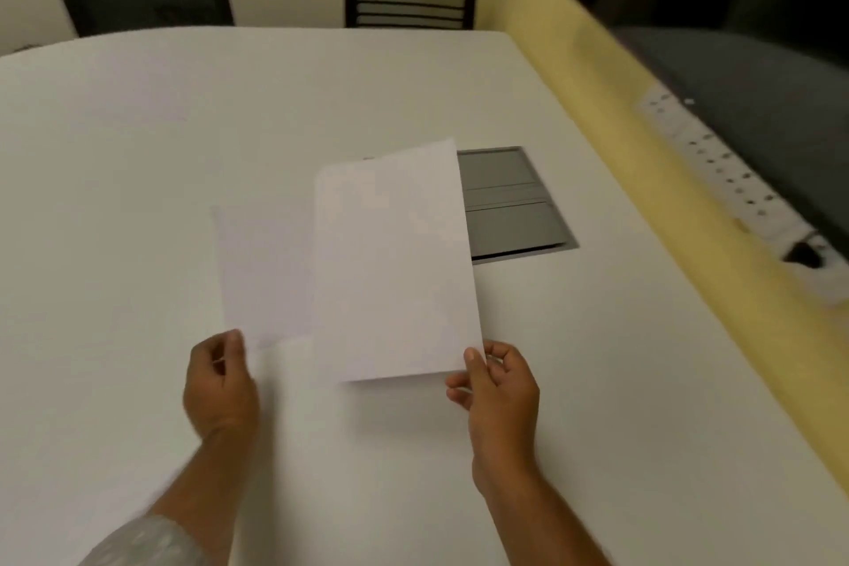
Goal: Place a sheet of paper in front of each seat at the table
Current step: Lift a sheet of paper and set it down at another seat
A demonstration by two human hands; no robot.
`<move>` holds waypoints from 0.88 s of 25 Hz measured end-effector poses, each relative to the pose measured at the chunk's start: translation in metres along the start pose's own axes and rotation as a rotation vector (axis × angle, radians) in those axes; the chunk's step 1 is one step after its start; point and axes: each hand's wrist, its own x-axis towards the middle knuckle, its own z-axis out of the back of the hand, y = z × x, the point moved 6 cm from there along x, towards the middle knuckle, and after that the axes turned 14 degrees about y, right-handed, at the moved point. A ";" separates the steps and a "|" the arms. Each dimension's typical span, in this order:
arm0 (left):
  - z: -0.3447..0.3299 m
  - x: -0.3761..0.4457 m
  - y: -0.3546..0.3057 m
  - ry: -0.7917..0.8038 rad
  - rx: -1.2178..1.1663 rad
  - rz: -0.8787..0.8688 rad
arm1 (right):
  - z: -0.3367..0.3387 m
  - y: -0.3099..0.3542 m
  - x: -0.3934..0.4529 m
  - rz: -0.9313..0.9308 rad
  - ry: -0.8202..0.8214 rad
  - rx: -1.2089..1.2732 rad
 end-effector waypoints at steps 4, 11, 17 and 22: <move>-0.066 -0.080 -0.037 0.319 -0.281 0.083 | 0.091 0.008 -0.034 -0.054 -0.070 -0.056; -0.148 -0.228 -0.038 0.740 -0.122 0.237 | 0.197 -0.005 -0.059 -0.189 -0.078 -0.214; -0.163 -0.268 -0.032 0.796 0.127 0.154 | 0.253 -0.041 -0.073 -0.287 -0.162 -0.276; -0.162 -0.272 -0.033 0.868 0.481 0.002 | 0.263 -0.061 -0.075 -0.314 -0.143 -0.364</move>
